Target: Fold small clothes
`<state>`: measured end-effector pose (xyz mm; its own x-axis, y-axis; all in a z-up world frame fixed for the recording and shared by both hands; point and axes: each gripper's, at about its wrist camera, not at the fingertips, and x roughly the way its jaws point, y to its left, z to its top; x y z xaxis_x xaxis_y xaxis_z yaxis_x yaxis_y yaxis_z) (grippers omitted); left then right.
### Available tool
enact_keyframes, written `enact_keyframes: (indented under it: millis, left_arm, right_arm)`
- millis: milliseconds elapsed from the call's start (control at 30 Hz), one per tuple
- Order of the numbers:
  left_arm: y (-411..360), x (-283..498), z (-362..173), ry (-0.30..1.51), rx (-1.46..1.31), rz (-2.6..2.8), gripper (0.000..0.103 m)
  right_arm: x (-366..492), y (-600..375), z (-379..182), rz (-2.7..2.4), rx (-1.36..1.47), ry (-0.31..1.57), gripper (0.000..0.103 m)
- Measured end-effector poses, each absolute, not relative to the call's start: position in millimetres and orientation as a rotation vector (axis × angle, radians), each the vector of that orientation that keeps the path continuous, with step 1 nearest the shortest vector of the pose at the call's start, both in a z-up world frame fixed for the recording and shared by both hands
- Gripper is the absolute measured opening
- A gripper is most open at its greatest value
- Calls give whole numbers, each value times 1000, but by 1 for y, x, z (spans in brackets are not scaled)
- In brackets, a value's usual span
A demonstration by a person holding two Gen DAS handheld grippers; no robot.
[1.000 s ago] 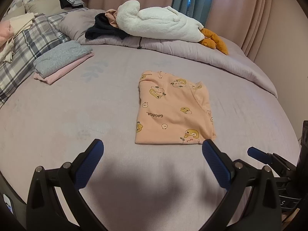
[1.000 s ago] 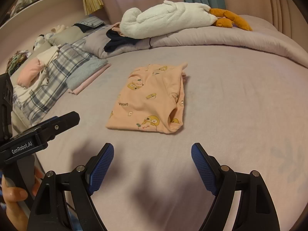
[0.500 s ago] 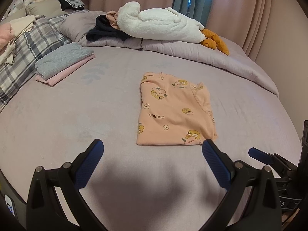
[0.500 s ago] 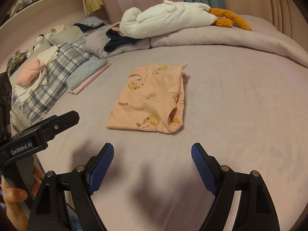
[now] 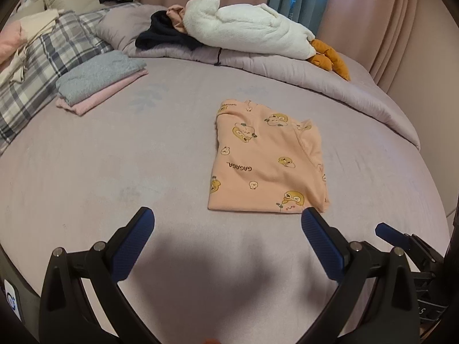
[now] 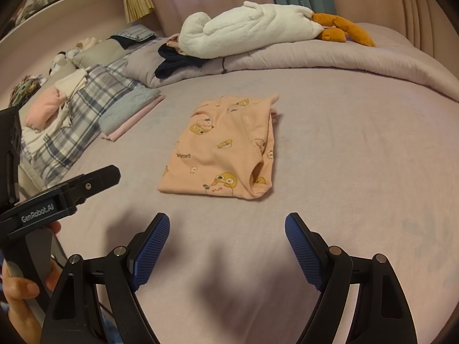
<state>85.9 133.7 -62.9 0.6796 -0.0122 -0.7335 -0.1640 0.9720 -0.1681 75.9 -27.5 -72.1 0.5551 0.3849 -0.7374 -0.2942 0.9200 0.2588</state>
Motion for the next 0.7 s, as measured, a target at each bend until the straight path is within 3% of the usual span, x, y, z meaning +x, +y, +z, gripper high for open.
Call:
enact_keyframes:
  millis: [700]
  left_arm:
    - [131,86,-62,820,-203,116,102]
  right_arm:
    - [75,-27,-72,396,116,898,82]
